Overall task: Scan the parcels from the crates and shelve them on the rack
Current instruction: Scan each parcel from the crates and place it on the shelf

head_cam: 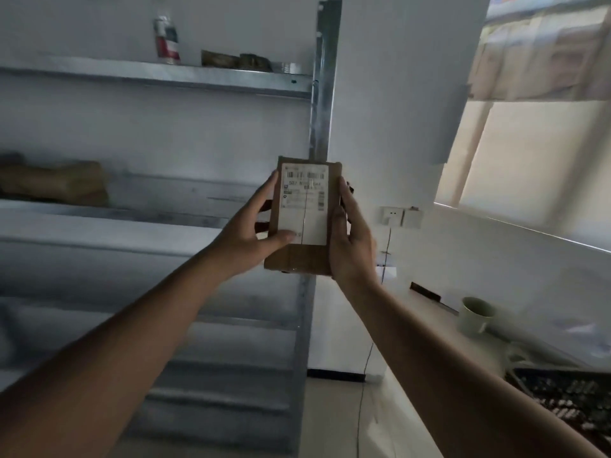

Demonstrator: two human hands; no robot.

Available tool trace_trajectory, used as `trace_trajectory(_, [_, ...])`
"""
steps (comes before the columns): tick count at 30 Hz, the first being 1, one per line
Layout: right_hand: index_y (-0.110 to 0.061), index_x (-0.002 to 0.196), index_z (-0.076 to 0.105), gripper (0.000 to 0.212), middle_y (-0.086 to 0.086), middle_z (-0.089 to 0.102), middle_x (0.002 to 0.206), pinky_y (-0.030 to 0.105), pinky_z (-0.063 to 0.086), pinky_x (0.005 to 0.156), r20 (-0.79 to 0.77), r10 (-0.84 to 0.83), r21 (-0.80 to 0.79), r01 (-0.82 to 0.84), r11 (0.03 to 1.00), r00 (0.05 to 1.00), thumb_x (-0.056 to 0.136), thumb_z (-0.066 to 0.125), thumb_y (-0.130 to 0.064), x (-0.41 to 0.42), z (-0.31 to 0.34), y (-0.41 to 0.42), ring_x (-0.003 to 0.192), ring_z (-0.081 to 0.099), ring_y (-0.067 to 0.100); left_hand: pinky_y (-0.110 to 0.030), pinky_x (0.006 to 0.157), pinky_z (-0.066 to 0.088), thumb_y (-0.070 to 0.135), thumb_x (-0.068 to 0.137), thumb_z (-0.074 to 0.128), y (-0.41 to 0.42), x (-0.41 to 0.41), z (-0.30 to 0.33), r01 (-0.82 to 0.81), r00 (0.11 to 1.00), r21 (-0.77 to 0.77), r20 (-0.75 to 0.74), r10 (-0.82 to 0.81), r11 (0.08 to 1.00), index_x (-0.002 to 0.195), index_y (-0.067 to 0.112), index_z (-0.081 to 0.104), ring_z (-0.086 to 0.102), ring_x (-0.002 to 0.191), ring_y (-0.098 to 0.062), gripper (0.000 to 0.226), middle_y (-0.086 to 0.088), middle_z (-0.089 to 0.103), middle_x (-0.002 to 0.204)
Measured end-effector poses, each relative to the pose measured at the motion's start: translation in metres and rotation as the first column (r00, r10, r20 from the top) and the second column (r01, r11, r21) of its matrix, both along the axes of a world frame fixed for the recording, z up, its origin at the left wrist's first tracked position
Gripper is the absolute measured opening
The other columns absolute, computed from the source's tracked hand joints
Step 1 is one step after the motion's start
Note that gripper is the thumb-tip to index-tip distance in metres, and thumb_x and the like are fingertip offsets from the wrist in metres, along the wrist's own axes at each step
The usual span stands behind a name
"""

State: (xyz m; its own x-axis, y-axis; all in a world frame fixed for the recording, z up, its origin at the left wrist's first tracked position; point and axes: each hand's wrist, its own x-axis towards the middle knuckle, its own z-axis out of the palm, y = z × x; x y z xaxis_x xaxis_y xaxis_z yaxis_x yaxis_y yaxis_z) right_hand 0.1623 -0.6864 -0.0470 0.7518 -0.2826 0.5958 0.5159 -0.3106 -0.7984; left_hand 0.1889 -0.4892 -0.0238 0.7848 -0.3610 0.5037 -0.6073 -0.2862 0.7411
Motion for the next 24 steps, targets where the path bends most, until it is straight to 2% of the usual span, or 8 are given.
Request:
trace_trajectory(2, [-0.052,0.16,0.038,0.047,-0.013,0.06,0.128,0.031,0.064,0.083,-0.01,0.029,0.009,-0.029,1.0,1.0,0.116,0.037,-0.035,0.011,0.0,0.044,0.114,0.066,0.003,-0.039,0.117,0.043,0.023,0.092,0.08,0.045,0.005,-0.001,-0.039,0.999,0.008,0.002,0.039,0.999,0.158,0.063,0.01,0.035,0.147,-0.003,0.104,0.038,0.036,0.152])
trace_trajectory(4, [-0.054,0.16,0.036,0.047,-0.005,0.057,0.138,0.042,0.064,0.09,-0.034,0.064,0.023,-0.063,0.998,0.997,0.116,0.038,-0.037,0.022,-0.001,0.085,0.12,0.063,0.013,-0.048,0.119,0.041,0.023,0.092,0.08,0.086,0.011,-0.001,-0.078,0.997,0.026,0.005,0.078,0.997,0.159,0.062,0.01,0.033,0.149,-0.006,0.105,0.032,0.033,0.158])
trace_trajectory(6, [-0.057,0.16,0.034,0.047,-0.006,0.055,0.141,0.048,0.063,0.094,-0.057,0.066,0.001,-0.066,0.998,0.996,0.115,0.038,-0.042,0.034,-0.001,0.125,0.119,0.061,0.011,-0.052,0.121,0.038,0.024,0.092,0.08,0.125,0.018,-0.001,-0.112,0.994,0.034,0.004,0.112,0.993,0.159,0.062,0.01,0.032,0.149,-0.006,0.105,0.031,0.033,0.158])
trace_trajectory(11, [-0.057,0.16,0.033,0.047,-0.009,0.055,0.14,0.045,0.059,0.098,-0.065,0.099,-0.023,-0.101,0.995,0.993,0.115,0.037,-0.042,0.068,0.0,0.21,0.116,0.056,0.001,-0.056,0.124,0.033,0.022,0.091,0.081,0.208,0.04,0.001,-0.207,0.978,0.035,-0.011,0.207,0.978,0.162,0.055,0.011,0.025,0.153,-0.009,0.105,0.013,0.029,0.168])
trace_trajectory(16, [-0.057,0.161,0.03,0.048,-0.004,0.055,0.143,0.05,0.056,0.104,-0.11,0.176,-0.041,-0.182,0.982,0.978,0.115,0.035,-0.042,0.115,0.005,0.28,0.124,0.057,0.016,-0.046,0.12,0.034,0.023,0.092,0.08,0.276,0.072,0.0,-0.308,0.951,0.033,-0.016,0.309,0.951,0.163,0.054,0.009,0.024,0.143,0.0,0.105,0.01,0.029,0.167])
trace_trajectory(18, [-0.056,0.161,0.03,0.048,-0.009,0.057,0.134,0.042,0.058,0.097,-0.11,0.207,-0.056,-0.214,0.975,0.972,0.115,0.034,-0.042,0.14,0.004,0.305,0.116,0.058,0.007,-0.042,0.115,0.037,0.026,0.091,0.081,0.3,0.09,-0.002,-0.338,0.941,0.029,-0.023,0.338,0.941,0.162,0.054,0.009,0.025,0.144,-0.003,0.106,0.011,0.029,0.167])
trace_trajectory(21, [-0.052,0.162,0.032,0.049,-0.032,0.055,0.117,0.017,0.054,0.077,-0.093,0.249,-0.074,-0.256,0.964,0.964,0.116,0.033,-0.035,0.184,-0.002,0.339,0.101,0.06,-0.009,-0.033,0.108,0.039,0.03,0.089,0.083,0.332,0.125,-0.007,-0.396,0.918,0.028,-0.021,0.396,0.918,0.163,0.053,0.01,0.027,0.146,-0.006,0.106,0.012,0.029,0.168])
trace_trajectory(24, [-0.049,0.162,0.034,0.05,-0.033,0.056,0.114,0.025,0.058,0.08,-0.096,0.302,-0.044,-0.307,0.951,0.949,0.116,0.034,-0.029,0.233,-0.006,0.372,0.098,0.061,-0.01,-0.009,0.089,0.038,0.032,0.087,0.084,0.363,0.169,-0.012,-0.448,0.894,0.032,-0.003,0.449,0.893,0.163,0.051,0.011,0.025,0.136,0.001,0.107,0.015,0.028,0.168])
